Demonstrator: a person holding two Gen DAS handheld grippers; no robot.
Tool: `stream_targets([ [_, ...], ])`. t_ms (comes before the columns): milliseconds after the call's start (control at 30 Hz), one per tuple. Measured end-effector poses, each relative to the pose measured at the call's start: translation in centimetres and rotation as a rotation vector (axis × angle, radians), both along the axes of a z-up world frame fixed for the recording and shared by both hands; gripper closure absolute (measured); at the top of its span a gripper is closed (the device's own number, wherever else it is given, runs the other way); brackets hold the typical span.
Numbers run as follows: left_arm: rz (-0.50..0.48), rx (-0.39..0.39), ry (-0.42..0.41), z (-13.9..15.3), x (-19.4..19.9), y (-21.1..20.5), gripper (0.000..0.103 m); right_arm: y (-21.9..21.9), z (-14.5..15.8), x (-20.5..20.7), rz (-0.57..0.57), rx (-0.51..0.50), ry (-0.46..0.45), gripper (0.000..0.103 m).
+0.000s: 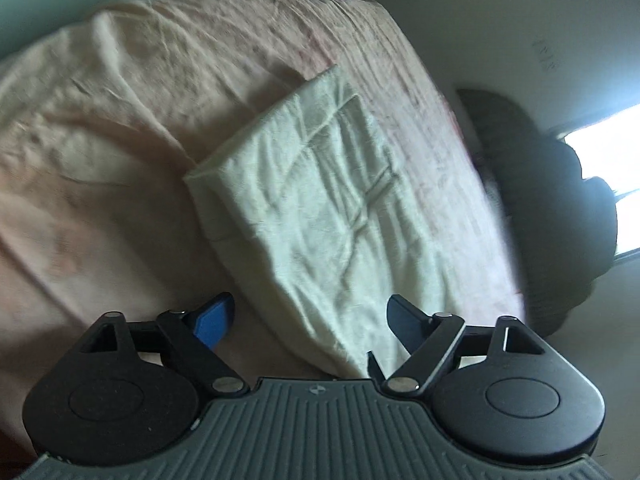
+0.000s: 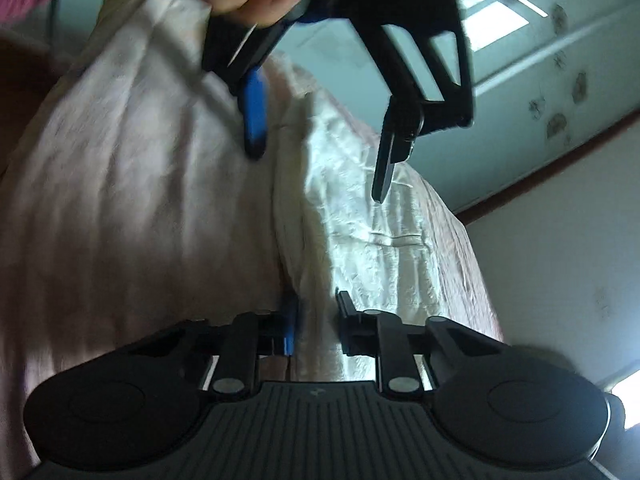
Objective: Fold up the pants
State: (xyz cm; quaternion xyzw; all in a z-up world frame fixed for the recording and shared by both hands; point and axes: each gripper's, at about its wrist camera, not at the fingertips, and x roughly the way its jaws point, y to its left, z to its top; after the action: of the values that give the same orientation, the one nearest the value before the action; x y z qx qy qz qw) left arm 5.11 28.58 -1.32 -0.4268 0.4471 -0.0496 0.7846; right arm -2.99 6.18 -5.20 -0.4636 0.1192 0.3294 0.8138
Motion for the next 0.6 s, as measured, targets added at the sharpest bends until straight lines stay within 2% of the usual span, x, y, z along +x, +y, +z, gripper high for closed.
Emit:
stream_targets([
  [133, 0.013, -0.07, -0.016, -0.8, 1.8, -0.1, 0.018, -3.4, 4.4, 3.4, -0.089, 0.295, 0.219, 0.086],
  [200, 0.033, -0.041, -0.02, -0.9, 2.9, -0.4, 0.018, -5.0, 5.8, 5.4, -0.098, 0.384, 0.376, 0.085],
  [233, 0.037, -0.022, -0.031, -0.7, 3.3, -0.5, 0.018, -5.6, 6.3, 6.4, -0.072, 0.408, 0.482, 0.083],
  [267, 0.038, -0.002, -0.04, -0.5, 3.6, -0.6, 0.019, -6.3, 6.8, 7.0, -0.036, 0.452, 0.539, 0.083],
  [300, 0.036, 0.003, -0.035, -0.5, 4.0, -0.8, 0.02, -7.1, 7.3, 7.6, -0.012, 0.518, 0.577, 0.083],
  [367, 0.048, 0.012, -0.034, -0.6, 4.4, -0.8, 0.022, -8.1, 7.6, 9.8, -0.058, 0.621, 0.67, 0.083],
  [400, 0.058, 0.015, -0.027, -0.7, 4.5, -0.9, 0.024, -8.2, 7.4, 11.0, -0.104, 0.647, 0.675, 0.083],
  [467, 0.074, 0.012, -0.032, -0.6, 4.7, -0.9, 0.025, -7.5, 6.2, 13.2, -0.202, 0.633, 0.656, 0.083],
  [500, 0.082, 0.023, -0.033, -0.6, 4.6, -0.9, 0.03, -7.2, 5.2, 14.4, -0.258, 0.61, 0.669, 0.083],
  [567, 0.091, 0.097, -0.027, -0.4, 4.7, -1.2, 0.053, -6.1, 3.0, 15.6, -0.285, 0.544, 0.727, 0.083],
  [600, 0.085, 0.166, -0.026, -0.1, 4.8, -1.6, 0.074, -6.1, 3.0, 15.6, -0.266, 0.561, 0.707, 0.083],
])
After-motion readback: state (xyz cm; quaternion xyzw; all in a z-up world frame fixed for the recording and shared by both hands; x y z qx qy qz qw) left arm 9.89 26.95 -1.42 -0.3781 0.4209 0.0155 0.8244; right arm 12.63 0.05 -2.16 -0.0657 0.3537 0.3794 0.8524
